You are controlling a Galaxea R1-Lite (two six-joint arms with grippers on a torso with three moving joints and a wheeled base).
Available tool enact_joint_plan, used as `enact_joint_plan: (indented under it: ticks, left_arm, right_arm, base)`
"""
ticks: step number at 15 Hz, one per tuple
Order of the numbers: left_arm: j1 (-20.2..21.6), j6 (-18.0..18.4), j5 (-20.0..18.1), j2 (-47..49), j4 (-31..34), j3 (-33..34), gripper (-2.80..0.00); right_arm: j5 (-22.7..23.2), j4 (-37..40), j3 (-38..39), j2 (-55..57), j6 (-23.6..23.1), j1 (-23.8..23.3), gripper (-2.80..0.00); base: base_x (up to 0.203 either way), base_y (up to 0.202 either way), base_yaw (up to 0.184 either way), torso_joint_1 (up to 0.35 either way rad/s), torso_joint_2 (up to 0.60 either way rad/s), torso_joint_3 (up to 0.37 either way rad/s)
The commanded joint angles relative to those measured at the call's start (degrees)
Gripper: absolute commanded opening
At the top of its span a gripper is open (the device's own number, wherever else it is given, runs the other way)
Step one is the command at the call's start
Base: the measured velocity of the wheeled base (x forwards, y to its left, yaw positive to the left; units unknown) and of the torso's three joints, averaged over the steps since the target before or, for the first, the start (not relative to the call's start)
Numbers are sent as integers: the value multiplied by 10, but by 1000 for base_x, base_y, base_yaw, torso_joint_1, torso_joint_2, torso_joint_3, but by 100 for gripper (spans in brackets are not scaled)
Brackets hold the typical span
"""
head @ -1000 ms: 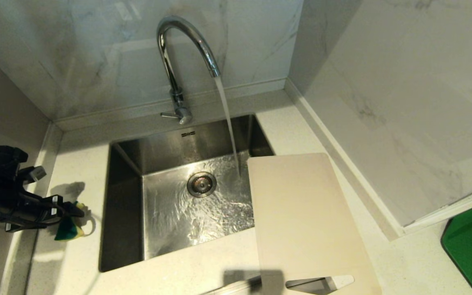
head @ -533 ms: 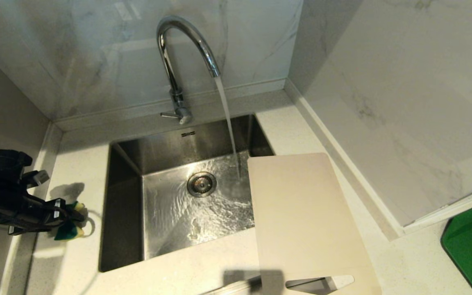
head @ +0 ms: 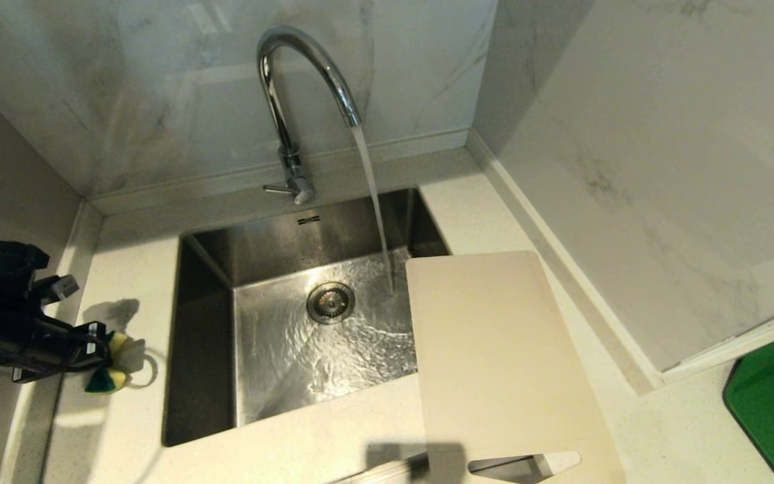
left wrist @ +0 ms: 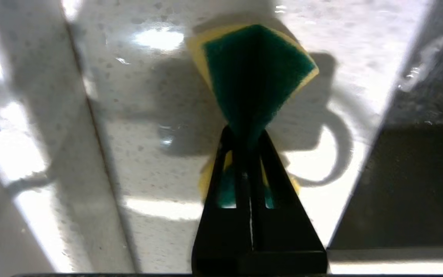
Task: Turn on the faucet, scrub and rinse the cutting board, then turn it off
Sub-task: Pick up the cleaning cloth
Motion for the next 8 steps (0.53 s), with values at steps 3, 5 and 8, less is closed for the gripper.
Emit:
enact_joint_plan:
  ticks: [3, 5, 8]
  left_arm:
    - [-5, -12, -9, -22, 1, -1, -280]
    - [-7, -12, -9, -48, 4, -2, -280]
    - [-9, -12, -10, -100, 50, -31, -280]
  right_arm:
    - [0, 0, 0, 0, 0, 0, -280]
    - [0, 0, 0, 0, 0, 0, -280]
    - [0, 0, 0, 0, 0, 0, -280]
  base:
    - [0, 0, 0, 0, 0, 0]
    - [0, 0, 0, 0, 0, 0]
    - [0, 0, 0, 0, 0, 0]
